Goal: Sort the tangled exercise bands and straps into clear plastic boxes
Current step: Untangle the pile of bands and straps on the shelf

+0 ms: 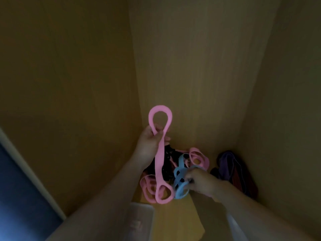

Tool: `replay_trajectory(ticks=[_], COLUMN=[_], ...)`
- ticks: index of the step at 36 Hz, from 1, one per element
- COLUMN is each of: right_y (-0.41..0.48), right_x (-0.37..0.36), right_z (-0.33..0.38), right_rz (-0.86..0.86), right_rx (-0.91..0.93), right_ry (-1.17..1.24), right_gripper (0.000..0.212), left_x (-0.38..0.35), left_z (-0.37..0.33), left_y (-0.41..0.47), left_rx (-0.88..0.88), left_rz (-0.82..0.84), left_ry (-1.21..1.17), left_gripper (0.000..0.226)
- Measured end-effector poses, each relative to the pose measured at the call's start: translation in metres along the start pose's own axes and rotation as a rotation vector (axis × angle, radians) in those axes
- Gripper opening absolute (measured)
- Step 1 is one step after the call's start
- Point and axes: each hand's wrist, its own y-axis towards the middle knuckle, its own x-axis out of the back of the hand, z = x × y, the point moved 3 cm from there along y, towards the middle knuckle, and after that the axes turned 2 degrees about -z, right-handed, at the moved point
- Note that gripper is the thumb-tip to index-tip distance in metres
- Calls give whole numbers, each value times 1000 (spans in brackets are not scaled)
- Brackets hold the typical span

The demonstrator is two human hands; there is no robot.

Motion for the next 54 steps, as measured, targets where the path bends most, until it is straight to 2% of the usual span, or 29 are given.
replay_trajectory(ticks=[3, 7, 11, 17, 22, 26, 27, 33, 35, 37, 42, 46, 49, 52, 54], right_y=[-2, -6, -2, -1, -3, -8, -9, -9, -5, 0, 10, 14, 14, 9, 5], right_x=[46, 108, 158, 217, 244, 259, 262, 269, 266, 262, 258, 252, 245, 233, 217], right_z=[14, 36, 56, 78, 101, 117, 121, 161, 171, 181, 188, 185, 180, 170, 153], right_rz=[-131, -240, -444, -743, -838, -889, -910, -866, -819, -781, -810, -825, -840, -835, -770], right_rx=[-84, -111, -57, 52, 163, 221, 247, 335, 317, 318, 280, 221, 188, 200, 144], right_ry=[295, 635, 757, 820, 954, 1011, 1053, 1056, 1050, 1046, 1009, 959, 916, 845, 867], right_gripper=[21, 10, 20, 25, 24, 24, 23, 23, 22, 22, 25, 31, 34, 23, 13], left_x=[-2, -5, -11, -9, -12, -17, -18, -33, -40, -47, -52, -55, -53, -45, -40], left_z=[-3, -15, -32, -49, -61, -67, -69, -84, -92, -100, -119, -118, -107, -100, -96], left_y=[4, 9, 18, 31, 36, 37, 38, 39, 39, 34, 36, 36, 38, 40, 42], left_rx=[-6, -34, -58, -84, -132, -162, -165, -219, -279, -344, -382, -316, -285, -252, -237], left_rz=[-7, 3, -14, -30, -14, 5, 7, 68, 150, 208, 194, 137, 87, -9, -27], left_ry=[-10, -48, -155, -173, -138, -151, -156, -188, -180, -145, -198, -171, -123, -135, -158], left_gripper=[16, 15, 15, 15, 28, 7, 8, 52, 71, 71, 77, 55, 21, 15, 15])
